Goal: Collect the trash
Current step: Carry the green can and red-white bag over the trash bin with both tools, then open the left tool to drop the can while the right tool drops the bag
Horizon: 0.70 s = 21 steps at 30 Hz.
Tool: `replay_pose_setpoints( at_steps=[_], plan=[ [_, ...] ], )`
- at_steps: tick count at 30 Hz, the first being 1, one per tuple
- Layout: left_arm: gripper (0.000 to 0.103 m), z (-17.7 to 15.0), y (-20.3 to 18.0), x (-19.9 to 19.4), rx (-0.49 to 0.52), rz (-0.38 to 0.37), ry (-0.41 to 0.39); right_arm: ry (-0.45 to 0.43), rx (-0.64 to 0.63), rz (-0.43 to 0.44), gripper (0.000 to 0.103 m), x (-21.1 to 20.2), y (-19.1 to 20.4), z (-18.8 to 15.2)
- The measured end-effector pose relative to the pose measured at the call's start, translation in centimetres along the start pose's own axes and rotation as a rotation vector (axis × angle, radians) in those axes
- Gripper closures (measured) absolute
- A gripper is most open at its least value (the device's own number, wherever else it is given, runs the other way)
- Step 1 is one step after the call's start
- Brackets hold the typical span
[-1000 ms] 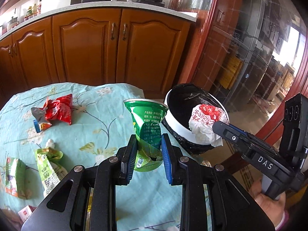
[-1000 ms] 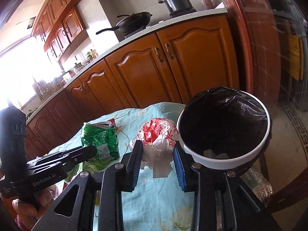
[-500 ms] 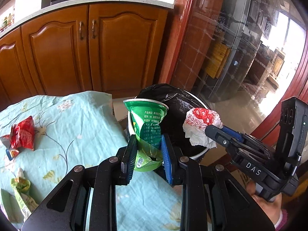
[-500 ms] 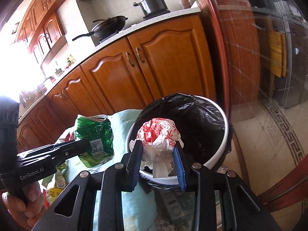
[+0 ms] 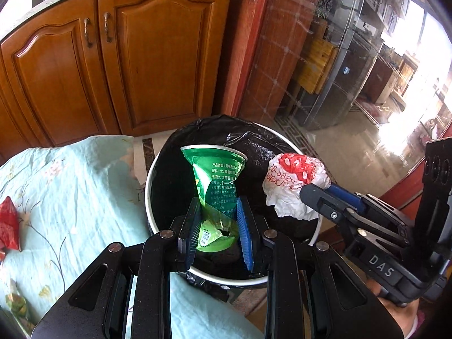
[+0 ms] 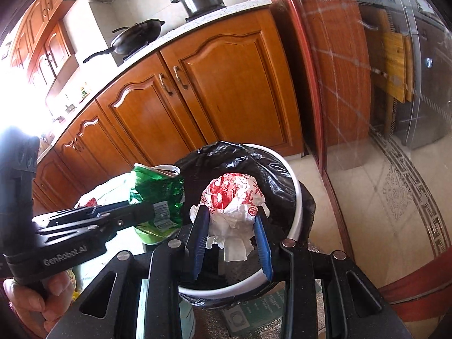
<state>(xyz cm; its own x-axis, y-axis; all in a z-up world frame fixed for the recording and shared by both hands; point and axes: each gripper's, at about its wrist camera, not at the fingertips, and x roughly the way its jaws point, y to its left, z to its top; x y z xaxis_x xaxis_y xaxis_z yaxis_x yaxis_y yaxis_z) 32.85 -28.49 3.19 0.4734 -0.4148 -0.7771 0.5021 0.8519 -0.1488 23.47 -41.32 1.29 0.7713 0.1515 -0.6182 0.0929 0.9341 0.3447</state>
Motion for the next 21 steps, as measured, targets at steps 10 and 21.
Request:
replay_pose_setpoints(
  at_steps=[10, 21],
  plan=[
    [0.079, -0.3, 0.3, 2.3, -0.008, 0.011, 0.057, 0.028, 0.006, 0.002, 0.07, 1.4, -0.9, 0.2],
    [0.076, -0.7, 0.1, 2.1, 0.006, 0.015, 0.058, 0.033, 0.041, 0.024, 0.053, 1.8, -1.3, 0.2]
  ],
)
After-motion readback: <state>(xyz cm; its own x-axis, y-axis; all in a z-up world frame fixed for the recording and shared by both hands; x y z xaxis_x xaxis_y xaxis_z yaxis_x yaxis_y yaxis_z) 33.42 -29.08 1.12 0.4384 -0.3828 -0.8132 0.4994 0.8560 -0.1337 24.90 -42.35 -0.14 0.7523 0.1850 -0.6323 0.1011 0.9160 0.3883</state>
